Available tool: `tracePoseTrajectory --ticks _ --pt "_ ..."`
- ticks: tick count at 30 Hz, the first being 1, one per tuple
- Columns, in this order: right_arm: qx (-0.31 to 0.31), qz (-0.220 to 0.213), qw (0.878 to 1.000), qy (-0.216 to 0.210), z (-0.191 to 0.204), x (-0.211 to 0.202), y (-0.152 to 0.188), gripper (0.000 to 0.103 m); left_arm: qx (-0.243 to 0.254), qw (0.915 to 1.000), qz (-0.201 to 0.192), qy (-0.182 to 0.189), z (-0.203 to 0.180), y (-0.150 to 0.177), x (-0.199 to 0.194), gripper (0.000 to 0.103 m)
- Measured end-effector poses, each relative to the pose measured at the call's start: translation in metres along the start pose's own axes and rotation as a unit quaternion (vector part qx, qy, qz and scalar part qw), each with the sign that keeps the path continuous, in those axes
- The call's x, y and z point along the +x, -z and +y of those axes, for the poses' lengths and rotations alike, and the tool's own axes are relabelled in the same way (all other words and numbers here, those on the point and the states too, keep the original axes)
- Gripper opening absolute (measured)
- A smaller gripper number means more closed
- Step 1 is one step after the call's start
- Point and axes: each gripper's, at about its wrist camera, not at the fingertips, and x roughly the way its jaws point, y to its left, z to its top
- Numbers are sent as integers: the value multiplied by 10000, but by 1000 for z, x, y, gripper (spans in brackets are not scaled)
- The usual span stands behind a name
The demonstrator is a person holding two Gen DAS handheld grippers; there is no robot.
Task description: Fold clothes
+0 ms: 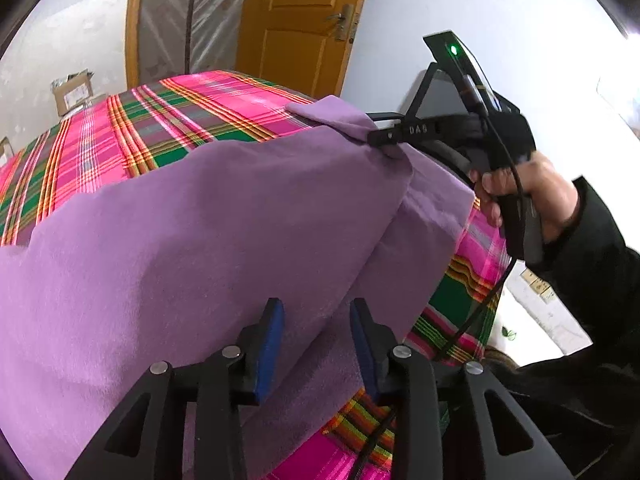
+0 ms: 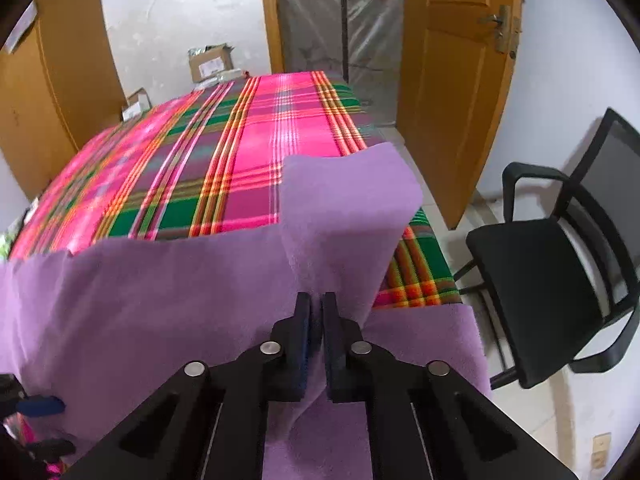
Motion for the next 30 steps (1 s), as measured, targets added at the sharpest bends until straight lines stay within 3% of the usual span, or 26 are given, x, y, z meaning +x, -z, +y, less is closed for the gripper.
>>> tracePoseTrajectory --ticks 3,5,6,15,19,22,27,30 --pt "86 -97 9999 -87 -2 -5 -3 5 36 10000 8 -91 0 -2 2 33" --pt "151 -159 9996 -158 -4 -9 -5 5 51 9996 6 -261 2 -2 3 8" --pt "176 -192 9995 -191 -5 -11 -7 5 24 9996 -15 -290 4 -3 2 5" --pt "266 -761 9962 -339 -14 -52 -24 4 -163 9974 -686 -129 13 -11 -37 3" --pt "337 -902 9948 -328 -19 -82 -11 4 -79 9971 -752 120 8 -5 -50 3" --pt "573 -735 9953 -266 -30 -89 13 4 -157 9977 -545 363 11 8 -41 3" --pt "799 -82 9967 -82 -45 -69 57 4 -308 9979 -203 538 13 23 -24 3" --pt "741 107 9972 4 -45 -62 64 8 -373 9974 -165 596 15 24 -23 4"
